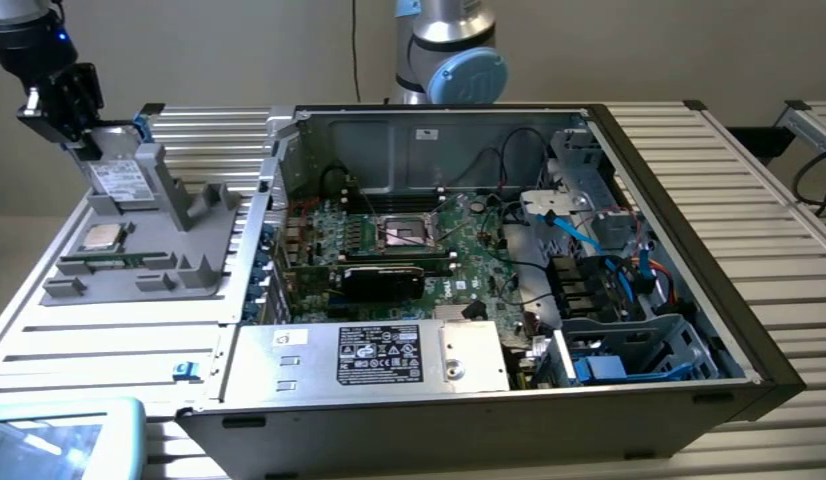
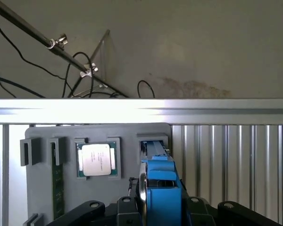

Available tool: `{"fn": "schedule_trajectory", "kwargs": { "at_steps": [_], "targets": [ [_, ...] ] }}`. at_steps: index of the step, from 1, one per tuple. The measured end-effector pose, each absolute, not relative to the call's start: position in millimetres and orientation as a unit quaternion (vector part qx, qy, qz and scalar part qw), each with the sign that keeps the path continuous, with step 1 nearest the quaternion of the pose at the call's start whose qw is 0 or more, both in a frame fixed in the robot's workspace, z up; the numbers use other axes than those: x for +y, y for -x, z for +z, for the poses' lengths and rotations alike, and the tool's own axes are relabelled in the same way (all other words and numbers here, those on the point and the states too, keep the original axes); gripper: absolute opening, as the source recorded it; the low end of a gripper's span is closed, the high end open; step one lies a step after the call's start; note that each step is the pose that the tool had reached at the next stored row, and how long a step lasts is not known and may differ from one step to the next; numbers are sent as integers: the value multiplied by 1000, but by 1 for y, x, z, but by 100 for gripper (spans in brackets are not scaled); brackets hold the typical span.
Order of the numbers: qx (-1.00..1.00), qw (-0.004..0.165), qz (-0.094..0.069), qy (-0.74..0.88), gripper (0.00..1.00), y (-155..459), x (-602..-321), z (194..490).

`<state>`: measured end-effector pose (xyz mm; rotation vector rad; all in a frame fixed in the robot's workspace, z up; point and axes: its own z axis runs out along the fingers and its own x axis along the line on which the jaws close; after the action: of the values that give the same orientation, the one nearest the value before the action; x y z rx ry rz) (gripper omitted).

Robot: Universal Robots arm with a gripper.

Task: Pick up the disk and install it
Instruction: 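Pick up the disk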

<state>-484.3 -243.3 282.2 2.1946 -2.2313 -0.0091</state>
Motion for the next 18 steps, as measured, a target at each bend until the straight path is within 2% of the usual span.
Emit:
{"fn": "schedule_trajectory", "kwargs": {
  "at_steps": [9, 18],
  "targets": [
    [-713, 4, -1, -701, 37, 484, -243, 286],
    [-713, 3, 0, -701, 37, 484, -243, 308]
  ]
}}
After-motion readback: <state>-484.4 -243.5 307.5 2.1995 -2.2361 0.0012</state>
